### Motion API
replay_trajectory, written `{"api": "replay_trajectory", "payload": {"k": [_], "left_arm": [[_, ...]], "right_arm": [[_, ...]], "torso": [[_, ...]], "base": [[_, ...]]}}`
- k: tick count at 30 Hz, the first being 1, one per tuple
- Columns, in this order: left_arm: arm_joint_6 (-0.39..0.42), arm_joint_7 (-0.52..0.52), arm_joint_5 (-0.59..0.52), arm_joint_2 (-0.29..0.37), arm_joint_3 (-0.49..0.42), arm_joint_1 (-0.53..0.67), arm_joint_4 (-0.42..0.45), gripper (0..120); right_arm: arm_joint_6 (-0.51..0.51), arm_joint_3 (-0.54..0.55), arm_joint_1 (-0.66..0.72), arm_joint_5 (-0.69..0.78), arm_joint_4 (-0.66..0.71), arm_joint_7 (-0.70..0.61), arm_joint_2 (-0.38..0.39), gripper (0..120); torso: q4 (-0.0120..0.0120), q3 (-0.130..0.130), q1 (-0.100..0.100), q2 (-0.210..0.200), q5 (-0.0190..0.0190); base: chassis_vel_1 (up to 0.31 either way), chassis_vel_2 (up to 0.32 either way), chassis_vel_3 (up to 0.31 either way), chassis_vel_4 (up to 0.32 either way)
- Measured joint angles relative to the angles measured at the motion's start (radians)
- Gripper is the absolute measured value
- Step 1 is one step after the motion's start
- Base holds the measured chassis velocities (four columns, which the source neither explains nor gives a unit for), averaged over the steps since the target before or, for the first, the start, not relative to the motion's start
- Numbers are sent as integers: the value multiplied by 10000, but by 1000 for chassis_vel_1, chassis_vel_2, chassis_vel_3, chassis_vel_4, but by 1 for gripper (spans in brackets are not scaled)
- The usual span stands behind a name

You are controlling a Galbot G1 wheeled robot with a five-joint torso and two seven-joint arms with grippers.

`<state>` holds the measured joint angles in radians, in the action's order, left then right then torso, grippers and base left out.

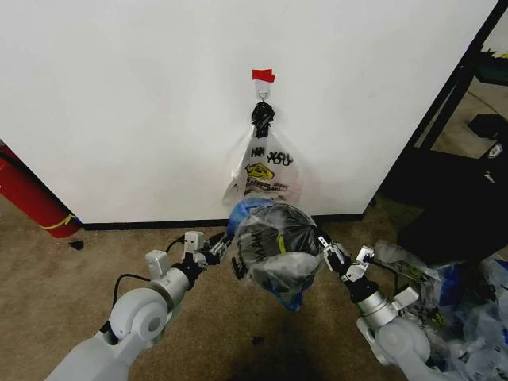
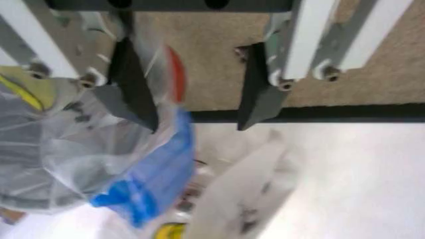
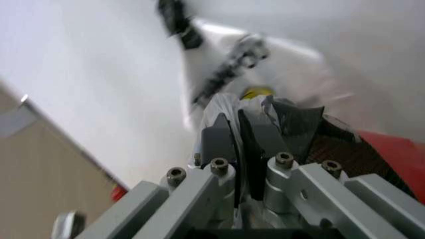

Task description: Pick up the garbage bag from the wall and place it over the trash bin.

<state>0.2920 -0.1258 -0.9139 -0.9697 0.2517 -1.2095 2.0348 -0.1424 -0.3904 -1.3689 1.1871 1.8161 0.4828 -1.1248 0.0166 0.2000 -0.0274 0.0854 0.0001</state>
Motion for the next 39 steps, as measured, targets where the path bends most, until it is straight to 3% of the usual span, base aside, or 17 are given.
{"api": "replay_trajectory", "payload": {"k": [4, 12, 24, 30, 39], "left_arm": [[736, -1411, 571, -198, -133, -606, -54, 72], [803, -1807, 1732, -1060, -530, -2044, -206, 98], [787, -2226, 2115, -1369, -542, -1963, -652, 100], [767, -2276, 2275, -1408, -575, -1910, -822, 100], [752, -2271, 2498, -1446, -784, -1820, -820, 100]], "right_arm": [[-291, 13, 0, 175, -444, -341, -117, 0], [-382, 33, 76, 374, -967, 324, -187, 0], [-208, 406, 200, 1100, -1514, 1552, -695, 0], [-226, 433, 412, 1330, -2182, 1214, -902, 0], [-725, -201, 587, 1362, -3663, 532, -416, 0]], "torso": [[0, 1, 0, 0, 1], [-2, 0, 0, 0, -1], [0, 0, 0, 2, -1], [-1, 0, 0, 3, 0], [0, 0, 0, 3, 1]], "base": [[0, 0, 0, 0], [0, 0, 0, 0], [0, 0, 0, 0], [0, 0, 0, 0], [0, 0, 0, 0]]}}
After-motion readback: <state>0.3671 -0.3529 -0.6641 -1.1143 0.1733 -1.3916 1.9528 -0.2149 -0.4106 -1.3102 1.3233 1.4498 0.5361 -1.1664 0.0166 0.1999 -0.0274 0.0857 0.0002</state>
